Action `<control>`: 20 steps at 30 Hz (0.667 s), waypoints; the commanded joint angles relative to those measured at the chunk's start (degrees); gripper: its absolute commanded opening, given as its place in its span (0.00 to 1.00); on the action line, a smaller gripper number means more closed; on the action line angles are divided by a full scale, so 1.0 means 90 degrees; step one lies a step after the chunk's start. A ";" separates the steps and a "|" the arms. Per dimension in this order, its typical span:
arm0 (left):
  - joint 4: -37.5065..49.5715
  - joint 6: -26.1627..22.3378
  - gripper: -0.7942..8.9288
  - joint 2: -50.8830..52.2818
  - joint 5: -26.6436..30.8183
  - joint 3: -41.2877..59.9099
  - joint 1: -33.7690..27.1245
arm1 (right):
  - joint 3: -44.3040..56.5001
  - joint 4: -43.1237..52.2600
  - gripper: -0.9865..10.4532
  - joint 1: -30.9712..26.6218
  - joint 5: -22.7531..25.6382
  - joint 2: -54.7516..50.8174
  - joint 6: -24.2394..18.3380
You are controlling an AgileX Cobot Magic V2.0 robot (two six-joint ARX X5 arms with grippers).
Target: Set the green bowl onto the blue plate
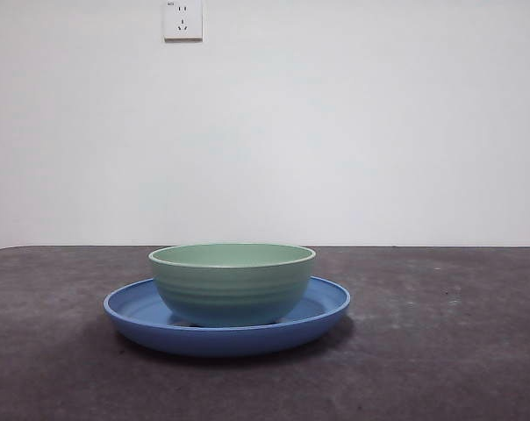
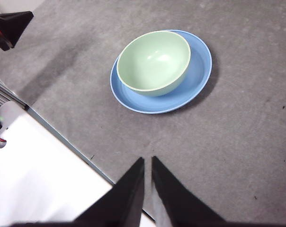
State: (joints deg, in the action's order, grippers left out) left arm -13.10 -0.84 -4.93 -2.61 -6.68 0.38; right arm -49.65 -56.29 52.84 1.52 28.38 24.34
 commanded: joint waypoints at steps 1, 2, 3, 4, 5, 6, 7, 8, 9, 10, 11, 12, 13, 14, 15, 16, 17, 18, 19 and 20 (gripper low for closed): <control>0.0124 0.0022 0.10 0.0151 0.0039 0.0124 -0.0012 | -0.0032 0.0068 0.11 0.0068 0.0015 0.0034 0.0083; 0.0126 0.0024 0.10 0.0197 0.0039 0.0170 -0.0012 | -0.0032 0.0068 0.11 0.0068 0.0015 0.0034 0.0083; 0.0131 0.0027 0.10 0.0248 0.0039 0.0233 -0.0010 | -0.0032 0.0068 0.11 0.0068 0.0015 0.0034 0.0083; 0.0138 0.0027 0.10 0.0270 0.0039 0.0279 -0.0005 | -0.0032 0.0068 0.11 0.0068 0.0015 0.0034 0.0083; 0.0151 0.0027 0.10 0.0270 0.0039 0.0330 0.0007 | -0.0032 0.0068 0.11 0.0068 0.0015 0.0034 0.0083; 0.0153 0.0029 0.10 0.0270 0.0039 0.0372 0.0007 | -0.0032 0.0068 0.11 0.0068 0.0015 0.0034 0.0083; 0.0129 0.0029 0.10 0.0270 0.0039 0.0393 0.0007 | -0.0032 0.0068 0.11 0.0068 0.0015 0.0034 0.0083; 0.0119 0.0029 0.10 0.0270 0.0039 0.0408 0.0007 | -0.0032 0.0068 0.11 0.0068 0.0015 0.0034 0.0083; 0.0126 0.0029 0.10 0.0270 0.0061 0.0427 0.0007 | -0.0032 0.0068 0.11 0.0068 0.0015 0.0034 0.0083; 0.0124 0.0032 0.10 0.0272 0.0134 0.0435 0.0007 | -0.0032 0.0068 0.11 0.0068 0.0015 0.0034 0.0083; 0.0121 0.0051 0.10 0.0272 0.0221 0.0442 0.0007 | -0.0032 0.0068 0.11 0.0068 0.0015 0.0034 0.0083; 0.0121 0.0053 0.10 0.0277 0.0318 0.0442 0.0007 | -0.0032 0.0068 0.11 0.0068 0.0015 0.0034 0.0083; 0.0121 0.0051 0.10 0.0289 0.0391 0.0444 0.0007 | -0.0032 0.0068 0.11 0.0068 0.0015 0.0034 0.0083; 0.0119 0.0051 0.10 0.0318 0.0471 0.0449 0.0007 | -0.0032 0.0068 0.11 0.0068 0.0015 0.0034 0.0083; 0.0119 0.0051 0.10 0.0372 0.0525 0.0466 0.0007 | -0.0032 0.0068 0.11 0.0068 0.0015 0.0034 0.0083; 0.0119 0.0049 0.10 0.0420 0.0544 0.0483 0.0005 | -0.0032 0.0068 0.11 0.0068 0.0015 0.0034 0.0083; 0.0124 0.0051 0.10 0.0481 0.0580 0.0510 0.0005 | -0.0032 0.0068 0.11 0.0068 0.0015 0.0034 0.0083; 0.0141 0.0056 0.10 0.0532 0.0607 0.0556 0.0007 | -0.0032 0.0068 0.11 0.0068 0.0015 0.0034 0.0083; 0.0170 0.0053 0.10 0.0527 0.0610 0.0595 0.0005 | -0.0032 0.0068 0.11 0.0068 0.0015 0.0034 0.0083; 0.0197 0.0056 0.10 0.0527 0.0610 0.0646 0.0005 | -0.0032 0.0068 0.11 0.0068 0.0015 0.0034 0.0083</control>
State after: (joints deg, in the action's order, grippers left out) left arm -10.90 -0.54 -0.23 2.74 -2.11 0.43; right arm -49.65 -56.29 52.84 1.52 28.38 24.34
